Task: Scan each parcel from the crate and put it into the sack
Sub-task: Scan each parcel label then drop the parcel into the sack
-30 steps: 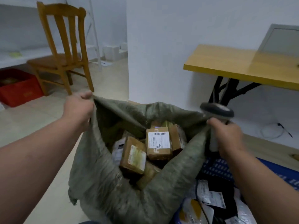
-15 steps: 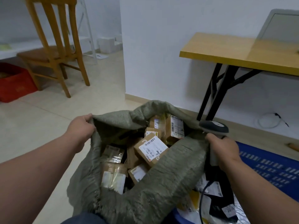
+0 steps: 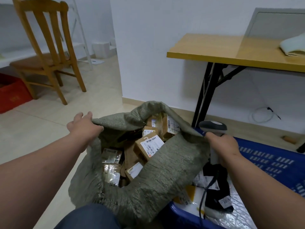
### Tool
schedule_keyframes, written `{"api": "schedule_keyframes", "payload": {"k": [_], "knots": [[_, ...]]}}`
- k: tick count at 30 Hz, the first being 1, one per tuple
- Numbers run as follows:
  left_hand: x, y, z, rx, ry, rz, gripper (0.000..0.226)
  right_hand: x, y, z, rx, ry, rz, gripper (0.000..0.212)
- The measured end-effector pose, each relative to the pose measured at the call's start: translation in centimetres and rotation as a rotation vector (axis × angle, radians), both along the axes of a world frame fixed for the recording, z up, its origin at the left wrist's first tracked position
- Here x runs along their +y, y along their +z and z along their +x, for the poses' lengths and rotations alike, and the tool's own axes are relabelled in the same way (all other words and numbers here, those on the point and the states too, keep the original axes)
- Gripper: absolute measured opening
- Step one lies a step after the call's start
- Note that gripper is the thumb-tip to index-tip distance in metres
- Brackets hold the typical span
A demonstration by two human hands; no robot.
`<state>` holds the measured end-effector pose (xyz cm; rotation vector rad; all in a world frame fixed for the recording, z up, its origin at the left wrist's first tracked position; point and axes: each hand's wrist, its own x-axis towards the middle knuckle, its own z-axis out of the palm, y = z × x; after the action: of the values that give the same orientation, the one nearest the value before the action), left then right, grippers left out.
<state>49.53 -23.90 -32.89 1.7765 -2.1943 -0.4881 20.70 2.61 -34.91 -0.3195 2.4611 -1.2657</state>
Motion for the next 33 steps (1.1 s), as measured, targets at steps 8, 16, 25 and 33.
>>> {"api": "schedule_keyframes", "payload": {"k": [8,16,25,33], "knots": [[7.4,3.5,-6.8,0.036,-0.236,-0.065,0.072,7.0,4.4,-0.5,-0.071,-0.022,-0.213,0.019],[17.4,3.6,-14.3,0.106,-0.475,-0.012,0.068,15.7,5.0,-2.2,-0.118,-0.051,-0.198,0.022],[26.8,-3.1,-23.3,0.072,-0.743,0.229,0.067,23.1,0.4,-5.8,-0.156,-0.233,-0.213,0.024],[33.3,-10.0,-28.3,-0.023,-0.943,0.507,0.069,29.0,-4.7,-8.9,-0.232,-0.416,-0.222,0.017]]}}
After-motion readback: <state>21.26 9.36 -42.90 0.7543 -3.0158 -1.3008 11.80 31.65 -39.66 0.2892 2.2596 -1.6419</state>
